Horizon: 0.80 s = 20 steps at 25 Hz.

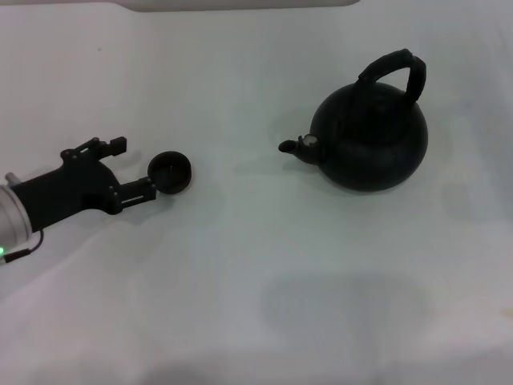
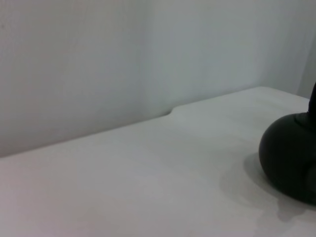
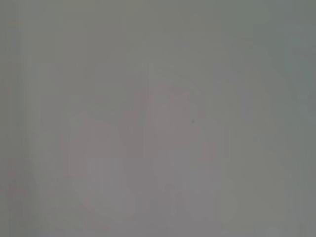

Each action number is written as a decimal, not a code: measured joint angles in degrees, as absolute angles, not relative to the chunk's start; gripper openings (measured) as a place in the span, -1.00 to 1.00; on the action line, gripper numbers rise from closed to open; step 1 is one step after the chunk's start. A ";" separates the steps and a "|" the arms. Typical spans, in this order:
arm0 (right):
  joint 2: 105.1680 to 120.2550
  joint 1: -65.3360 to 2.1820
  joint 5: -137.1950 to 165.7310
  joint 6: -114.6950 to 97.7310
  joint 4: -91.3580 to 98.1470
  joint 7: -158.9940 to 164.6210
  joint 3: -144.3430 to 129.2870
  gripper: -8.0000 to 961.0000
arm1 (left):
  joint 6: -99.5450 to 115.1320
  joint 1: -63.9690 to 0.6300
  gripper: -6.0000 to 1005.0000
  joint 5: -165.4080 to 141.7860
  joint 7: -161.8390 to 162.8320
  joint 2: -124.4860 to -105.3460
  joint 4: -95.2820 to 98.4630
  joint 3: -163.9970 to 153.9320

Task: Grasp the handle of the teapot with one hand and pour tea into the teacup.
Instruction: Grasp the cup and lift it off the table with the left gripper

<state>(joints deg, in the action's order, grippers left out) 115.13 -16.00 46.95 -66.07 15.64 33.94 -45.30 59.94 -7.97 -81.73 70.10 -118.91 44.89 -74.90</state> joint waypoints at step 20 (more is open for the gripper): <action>115.22 -16.31 46.94 -66.63 15.55 33.92 -45.26 0.62 | 58.92 -12.93 0.76 -82.10 70.17 -118.54 38.67 -74.77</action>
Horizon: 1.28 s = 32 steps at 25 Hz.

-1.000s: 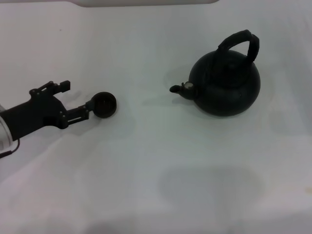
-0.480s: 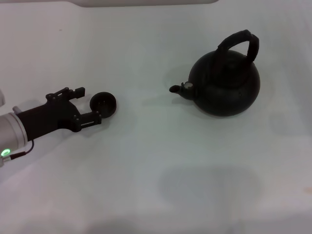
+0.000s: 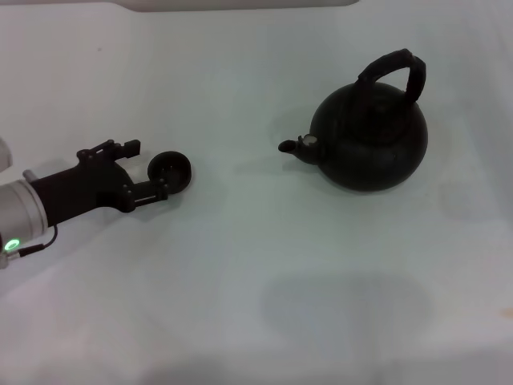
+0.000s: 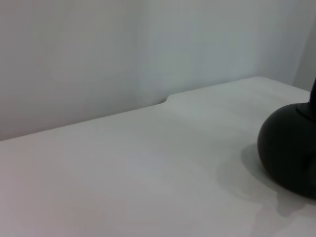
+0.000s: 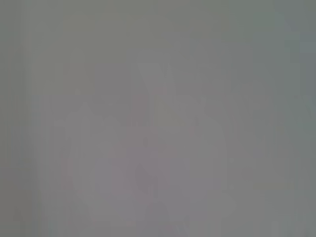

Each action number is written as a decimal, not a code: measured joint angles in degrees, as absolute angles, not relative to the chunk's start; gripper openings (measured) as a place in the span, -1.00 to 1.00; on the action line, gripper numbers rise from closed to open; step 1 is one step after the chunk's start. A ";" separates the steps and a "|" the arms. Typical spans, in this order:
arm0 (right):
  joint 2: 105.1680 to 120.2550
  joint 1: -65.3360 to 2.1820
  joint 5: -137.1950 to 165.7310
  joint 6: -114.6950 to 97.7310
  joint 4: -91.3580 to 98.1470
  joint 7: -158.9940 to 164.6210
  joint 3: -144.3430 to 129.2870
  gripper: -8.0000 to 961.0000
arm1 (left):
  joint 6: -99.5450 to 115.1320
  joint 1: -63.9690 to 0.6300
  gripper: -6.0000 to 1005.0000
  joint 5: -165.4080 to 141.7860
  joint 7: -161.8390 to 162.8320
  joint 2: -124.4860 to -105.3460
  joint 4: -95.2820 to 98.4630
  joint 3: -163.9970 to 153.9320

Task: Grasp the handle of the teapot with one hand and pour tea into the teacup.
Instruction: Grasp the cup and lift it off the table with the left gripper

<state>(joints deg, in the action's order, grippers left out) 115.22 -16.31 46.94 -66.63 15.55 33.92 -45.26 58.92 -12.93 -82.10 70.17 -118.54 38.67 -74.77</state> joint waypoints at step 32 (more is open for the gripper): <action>115.30 -16.40 46.66 -66.70 15.56 33.92 -45.26 0.62 | 57.74 -17.25 0.76 -87.20 73.53 -118.54 36.24 -75.34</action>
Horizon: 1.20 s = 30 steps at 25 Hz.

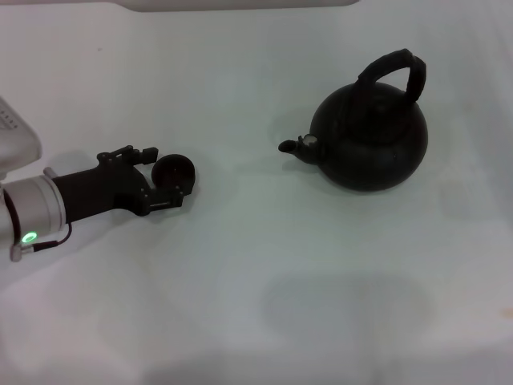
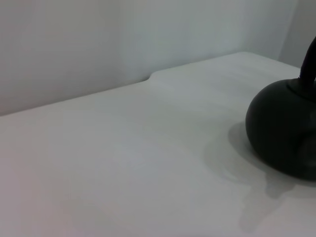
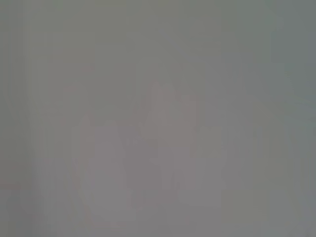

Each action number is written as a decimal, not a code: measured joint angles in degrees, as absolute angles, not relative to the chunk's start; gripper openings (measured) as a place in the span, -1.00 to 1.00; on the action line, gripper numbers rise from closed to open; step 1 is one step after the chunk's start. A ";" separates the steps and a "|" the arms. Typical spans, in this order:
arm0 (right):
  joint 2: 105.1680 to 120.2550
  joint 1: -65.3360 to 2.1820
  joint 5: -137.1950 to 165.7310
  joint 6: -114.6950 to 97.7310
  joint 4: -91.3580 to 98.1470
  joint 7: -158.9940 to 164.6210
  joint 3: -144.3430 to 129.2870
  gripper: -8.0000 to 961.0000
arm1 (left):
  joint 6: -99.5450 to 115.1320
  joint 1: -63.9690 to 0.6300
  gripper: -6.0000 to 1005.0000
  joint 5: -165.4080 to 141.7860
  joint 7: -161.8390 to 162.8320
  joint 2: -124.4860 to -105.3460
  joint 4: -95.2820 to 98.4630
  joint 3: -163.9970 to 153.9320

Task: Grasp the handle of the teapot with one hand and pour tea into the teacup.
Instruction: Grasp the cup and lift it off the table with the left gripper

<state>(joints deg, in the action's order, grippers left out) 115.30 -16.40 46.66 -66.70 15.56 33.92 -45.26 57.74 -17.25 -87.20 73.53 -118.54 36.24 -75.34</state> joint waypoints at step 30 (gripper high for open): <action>115.31 -16.44 46.59 -67.42 15.56 33.95 -45.26 0.62 | 57.75 -19.60 0.43 -93.08 77.81 -118.56 36.23 -75.48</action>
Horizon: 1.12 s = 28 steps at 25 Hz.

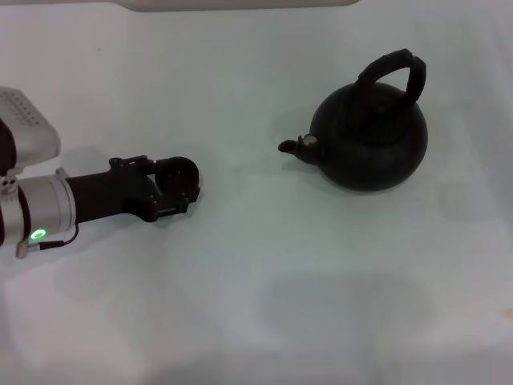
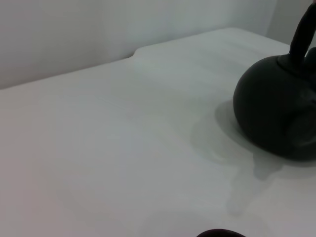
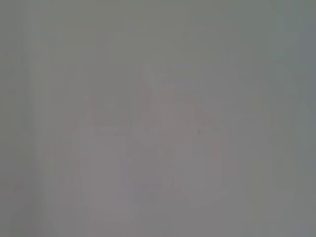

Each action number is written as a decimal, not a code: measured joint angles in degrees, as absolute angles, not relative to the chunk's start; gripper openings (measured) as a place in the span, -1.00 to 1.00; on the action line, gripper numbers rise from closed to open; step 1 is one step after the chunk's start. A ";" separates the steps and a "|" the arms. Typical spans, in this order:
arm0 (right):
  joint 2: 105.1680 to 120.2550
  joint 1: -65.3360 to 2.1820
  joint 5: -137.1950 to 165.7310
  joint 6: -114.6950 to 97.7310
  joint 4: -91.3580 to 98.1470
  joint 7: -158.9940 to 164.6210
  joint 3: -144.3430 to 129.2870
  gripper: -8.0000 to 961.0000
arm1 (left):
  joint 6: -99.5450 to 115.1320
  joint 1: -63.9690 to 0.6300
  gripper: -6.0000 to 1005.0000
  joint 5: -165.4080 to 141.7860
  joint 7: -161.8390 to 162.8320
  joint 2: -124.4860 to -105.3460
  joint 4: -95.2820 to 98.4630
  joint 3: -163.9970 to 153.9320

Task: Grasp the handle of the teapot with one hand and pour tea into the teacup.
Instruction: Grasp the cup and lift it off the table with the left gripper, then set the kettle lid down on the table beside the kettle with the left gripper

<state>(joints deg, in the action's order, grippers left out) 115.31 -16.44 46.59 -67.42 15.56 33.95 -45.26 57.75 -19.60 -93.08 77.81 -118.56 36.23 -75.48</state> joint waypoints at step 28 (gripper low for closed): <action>115.31 -16.12 47.02 -68.37 15.30 33.92 -45.34 0.62 | 63.56 -22.99 0.40 -93.25 73.79 -118.59 40.12 -80.51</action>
<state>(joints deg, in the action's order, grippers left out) 115.31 -16.12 47.02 -68.37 15.30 33.92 -45.34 63.56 -22.99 -93.25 73.79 -118.59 40.12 -80.51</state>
